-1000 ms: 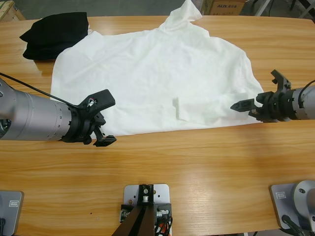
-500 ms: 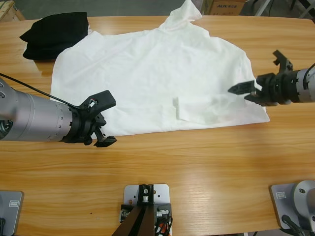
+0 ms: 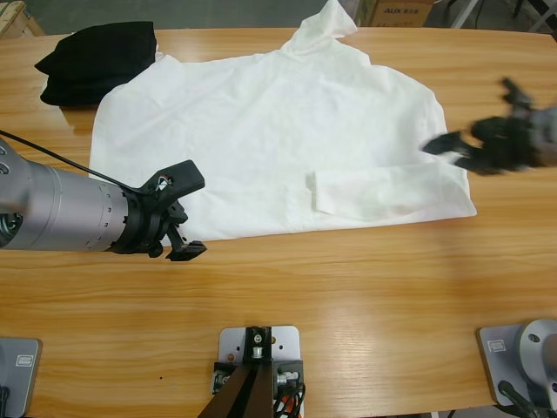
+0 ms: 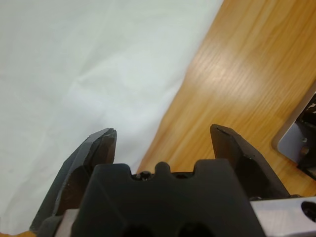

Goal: Fold clothes

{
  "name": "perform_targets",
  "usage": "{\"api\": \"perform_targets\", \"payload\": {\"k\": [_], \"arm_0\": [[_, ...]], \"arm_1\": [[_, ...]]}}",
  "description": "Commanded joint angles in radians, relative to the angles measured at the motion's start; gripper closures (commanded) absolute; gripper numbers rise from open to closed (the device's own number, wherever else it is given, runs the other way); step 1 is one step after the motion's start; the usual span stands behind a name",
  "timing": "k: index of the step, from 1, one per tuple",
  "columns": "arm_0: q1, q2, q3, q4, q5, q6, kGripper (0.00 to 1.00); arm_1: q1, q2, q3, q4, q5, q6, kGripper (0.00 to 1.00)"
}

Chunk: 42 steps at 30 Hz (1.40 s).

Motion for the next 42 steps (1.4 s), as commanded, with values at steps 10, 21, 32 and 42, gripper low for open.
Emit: {"api": "perform_targets", "payload": {"k": [10,21,32,42], "arm_0": [[-0.020,0.034,0.014,0.009,0.003,-0.016,0.266],[-0.020,0.027,0.014,0.009,0.004,-0.016,0.266],[-0.020,0.039,0.016,0.009,0.003,-0.016,0.266],[-0.020,0.040,0.017,0.009,0.003,-0.021,0.267]], "arm_1": [[-0.004,0.017,0.167,-0.125,0.102,0.102,0.273],[-0.014,0.143,0.180,-0.201,0.198,0.101,0.279],[-0.018,0.104,0.171,-0.106,0.267,0.076,0.368],[-0.018,0.126,0.078,-0.047,0.285,0.033,0.450]]}}
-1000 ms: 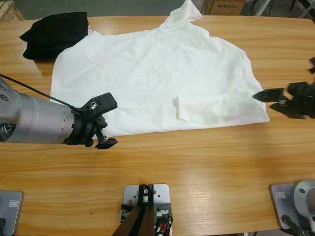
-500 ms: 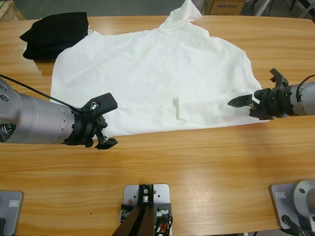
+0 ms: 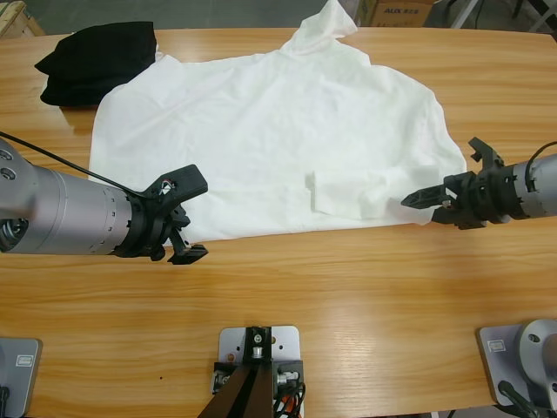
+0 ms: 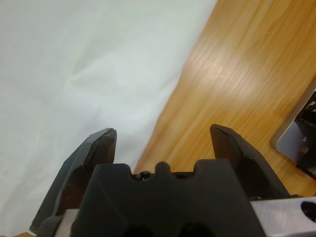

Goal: Fold clothes

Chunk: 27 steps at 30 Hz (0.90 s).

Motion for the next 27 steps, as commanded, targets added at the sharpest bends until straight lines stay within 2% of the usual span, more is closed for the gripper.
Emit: {"api": "perform_targets", "payload": {"k": [1,2,4,6,8,15,19,23,27], "arm_0": [[-0.008,0.031,0.018,0.009,0.003,-0.017,0.267],[-0.008,0.031,0.019,0.009,0.003,-0.017,0.266],[-0.009,0.030,0.020,0.009,0.003,-0.017,0.266],[-0.008,0.031,0.020,0.009,0.003,-0.017,0.266],[-0.008,0.032,0.020,0.009,0.003,-0.017,0.267],[-0.008,0.032,0.022,0.009,0.003,-0.017,0.266],[-0.009,0.036,0.025,0.009,0.003,-0.022,0.267],[-0.011,0.036,0.026,0.009,0.003,-0.026,0.266],[-0.011,0.035,0.035,0.009,0.003,-0.034,0.266]], "arm_1": [[-0.017,0.032,-0.064,0.033,0.025,-0.058,0.508],[-0.017,0.042,-0.064,0.033,0.027,-0.069,0.535],[-0.017,0.058,-0.063,0.035,0.029,-0.092,0.688],[-0.017,0.062,-0.058,0.041,0.027,-0.107,0.895],[-0.017,0.068,-0.055,0.048,0.027,-0.116,1.000],[-0.017,0.021,-0.079,0.090,-0.021,-0.150,1.000],[-0.017,0.001,-0.218,0.279,-0.044,-0.140,1.000],[-0.020,0.125,-0.357,0.479,-0.057,-0.204,1.000],[-0.020,0.221,-0.373,0.534,-0.125,-0.223,1.000]]}}
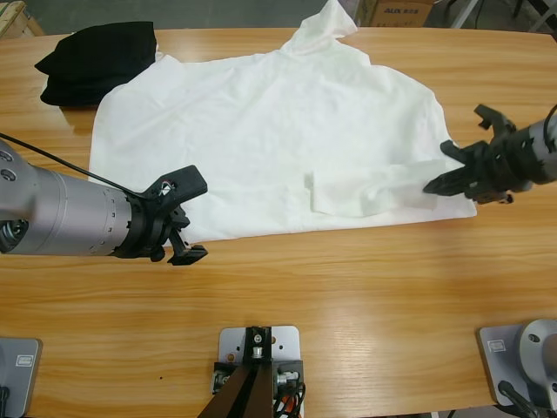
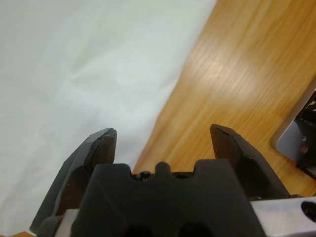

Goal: Fold clothes

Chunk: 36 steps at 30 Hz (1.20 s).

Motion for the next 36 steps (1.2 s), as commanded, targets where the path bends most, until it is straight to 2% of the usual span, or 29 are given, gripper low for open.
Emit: {"api": "perform_targets", "payload": {"k": [1,9,11,12,13,14,15,20,22,23,25,27,28,29,32,36], "arm_0": [[-0.010,0.035,0.036,0.009,0.003,-0.028,0.266],[-0.011,0.032,0.040,0.009,0.003,-0.030,0.266],[-0.011,0.032,0.042,0.009,0.003,-0.031,0.266],[-0.011,0.033,0.042,0.009,0.003,-0.031,0.266],[-0.011,0.034,0.041,0.009,0.003,-0.031,0.266],[-0.011,0.035,0.040,0.009,0.003,-0.031,0.266],[-0.011,0.036,0.039,0.009,0.003,-0.031,0.266],[-0.011,0.036,0.039,0.009,0.003,-0.033,0.266],[-0.013,0.035,0.039,0.009,0.003,-0.034,0.266],[-0.013,0.033,0.040,0.009,0.003,-0.034,0.266],[-0.013,0.031,0.043,0.010,0.004,-0.036,0.268],[-0.013,0.023,0.047,0.012,0.012,-0.076,0.271],[-0.011,0.016,0.045,0.011,0.020,-0.116,0.271],[-0.003,0.008,0.045,0.010,0.019,-0.159,0.271],[0.022,0.003,0.046,0.009,0.016,-0.278,0.271],[0.073,-0.004,0.083,0.010,0.020,-0.524,0.276]], "arm_1": [[-0.019,0.196,-0.080,0.166,-0.100,-0.058,1.000],[-0.019,0.242,-0.121,0.219,-0.208,-0.057,1.000],[-0.019,0.247,-0.125,0.218,-0.210,-0.055,1.000],[-0.018,0.253,-0.129,0.224,-0.210,-0.052,0.891],[-0.015,0.256,-0.137,0.235,-0.213,-0.049,0.112],[-0.013,0.247,-0.139,0.236,-0.216,-0.048,0.001],[-0.013,0.234,-0.139,0.235,-0.218,-0.045,0.000],[-0.011,0.129,-0.137,0.234,-0.266,-0.037,0.000],[-0.006,0.041,-0.137,0.229,-0.304,-0.013,0.000],[0.003,-0.009,-0.137,0.207,-0.312,-0.012,0.049],[0.019,-0.099,-0.135,0.098,-0.248,-0.057,0.651],[0.031,-0.101,-0.126,0.050,-0.205,-0.088,0.740],[0.033,-0.084,-0.121,0.035,-0.163,-0.104,0.947],[0.033,-0.061,-0.111,0.022,-0.136,-0.122,1.000],[0.033,0.001,-0.089,-0.016,-0.120,-0.154,1.000],[0.028,0.066,-0.065,-0.047,-0.089,-0.153,1.000]]}}
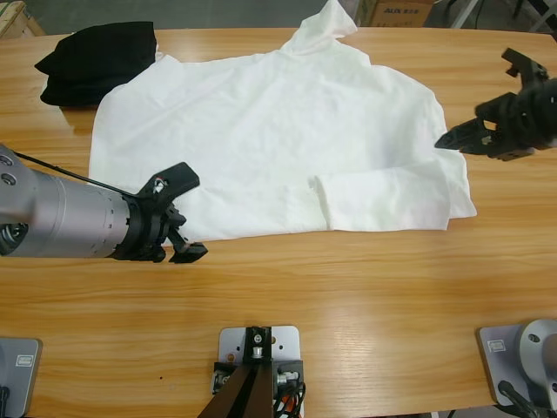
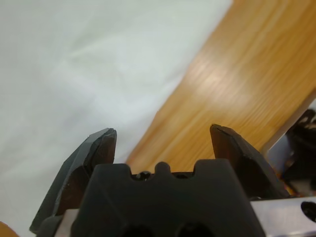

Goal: Fold clothes

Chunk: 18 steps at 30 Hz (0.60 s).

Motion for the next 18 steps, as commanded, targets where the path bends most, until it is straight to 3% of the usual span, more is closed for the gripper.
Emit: {"api": "perform_targets", "payload": {"k": [1,7,10,11,18], "arm_0": [[0.083,-0.011,0.079,0.010,0.021,-0.362,0.276],[0.164,0.013,0.092,0.089,0.051,-0.484,0.275],[0.185,0.028,0.091,0.146,0.094,-0.550,0.221],[0.188,0.034,0.091,0.154,0.095,-0.560,0.168],[0.194,0.110,0.092,0.170,0.111,-0.599,0.161]], "arm_1": [[0.005,0.119,0.073,-0.071,0.060,-0.018,1.000],[0.005,0.169,0.156,-0.149,0.015,0.004,1.000],[0.007,0.164,0.154,-0.145,-0.048,0.024,1.000],[0.010,0.167,0.155,-0.145,-0.063,0.028,1.000],[0.040,0.232,0.152,-0.155,-0.091,0.029,1.000]]}}
